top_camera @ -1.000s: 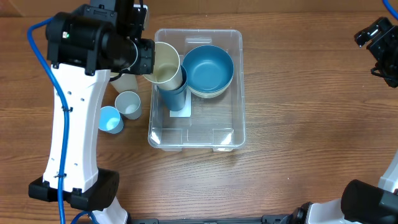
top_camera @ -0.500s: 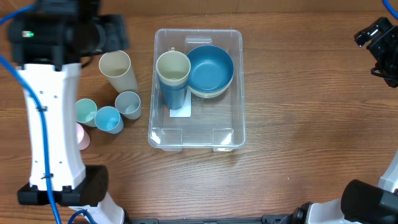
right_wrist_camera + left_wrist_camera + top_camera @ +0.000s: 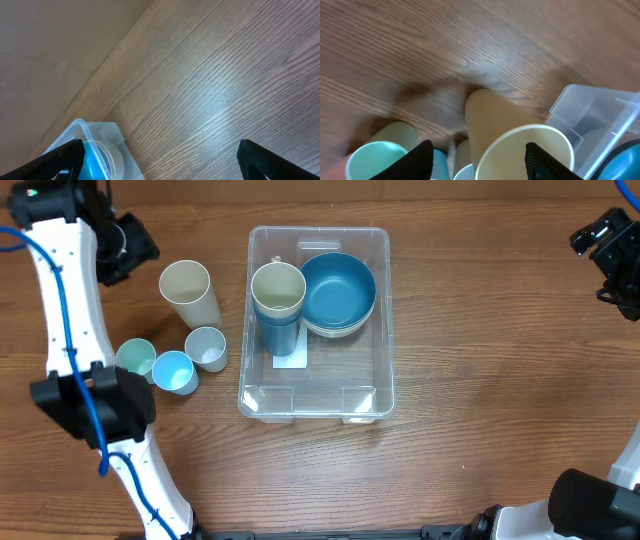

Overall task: Pack container
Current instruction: 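Move the left gripper back to the second cream cup and grasp it, then lift the cream cup over the bin and nest it on the stack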

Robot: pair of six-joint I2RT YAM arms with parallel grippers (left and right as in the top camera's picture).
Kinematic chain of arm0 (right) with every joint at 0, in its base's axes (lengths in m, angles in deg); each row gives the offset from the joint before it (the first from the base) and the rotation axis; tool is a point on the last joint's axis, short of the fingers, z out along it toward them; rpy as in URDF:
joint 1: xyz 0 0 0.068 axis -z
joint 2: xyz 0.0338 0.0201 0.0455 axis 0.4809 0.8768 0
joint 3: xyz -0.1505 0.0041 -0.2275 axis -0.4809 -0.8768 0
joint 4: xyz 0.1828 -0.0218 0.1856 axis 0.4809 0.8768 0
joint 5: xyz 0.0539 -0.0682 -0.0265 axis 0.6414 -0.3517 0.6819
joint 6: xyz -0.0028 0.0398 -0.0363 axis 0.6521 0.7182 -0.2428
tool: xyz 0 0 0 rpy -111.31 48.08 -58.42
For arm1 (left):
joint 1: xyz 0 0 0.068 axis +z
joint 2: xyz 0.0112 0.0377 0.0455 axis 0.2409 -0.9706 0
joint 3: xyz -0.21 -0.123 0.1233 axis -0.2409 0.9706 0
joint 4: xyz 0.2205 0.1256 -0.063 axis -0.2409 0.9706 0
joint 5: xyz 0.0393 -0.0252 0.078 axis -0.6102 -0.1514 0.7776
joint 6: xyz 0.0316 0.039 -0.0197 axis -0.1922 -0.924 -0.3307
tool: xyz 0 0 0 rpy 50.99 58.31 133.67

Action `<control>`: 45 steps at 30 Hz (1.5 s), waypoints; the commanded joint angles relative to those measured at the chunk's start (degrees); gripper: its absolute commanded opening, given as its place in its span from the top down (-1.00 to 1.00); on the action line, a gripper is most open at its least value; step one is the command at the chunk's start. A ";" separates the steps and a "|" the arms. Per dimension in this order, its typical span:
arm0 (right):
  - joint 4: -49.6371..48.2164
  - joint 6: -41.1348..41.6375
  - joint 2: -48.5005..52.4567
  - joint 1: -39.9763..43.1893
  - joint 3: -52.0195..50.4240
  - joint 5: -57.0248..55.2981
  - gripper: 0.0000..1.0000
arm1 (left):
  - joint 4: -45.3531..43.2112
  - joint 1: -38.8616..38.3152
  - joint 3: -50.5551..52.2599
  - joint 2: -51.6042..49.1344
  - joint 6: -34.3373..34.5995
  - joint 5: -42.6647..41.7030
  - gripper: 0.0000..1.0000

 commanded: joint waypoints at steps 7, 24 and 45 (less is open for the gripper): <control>-0.28 0.09 -0.37 -0.11 0.35 0.26 -1.00 | 0.85 -1.40 -0.52 -1.31 -2.69 -2.64 -0.01; -0.31 0.09 -0.37 -0.11 0.35 0.26 -1.00 | 5.33 -2.54 -0.52 -1.29 -9.20 -2.38 0.04; -0.28 0.09 -0.37 -0.11 0.35 0.26 -1.00 | 8.35 -2.54 -0.50 -4.48 -12.09 5.33 -0.09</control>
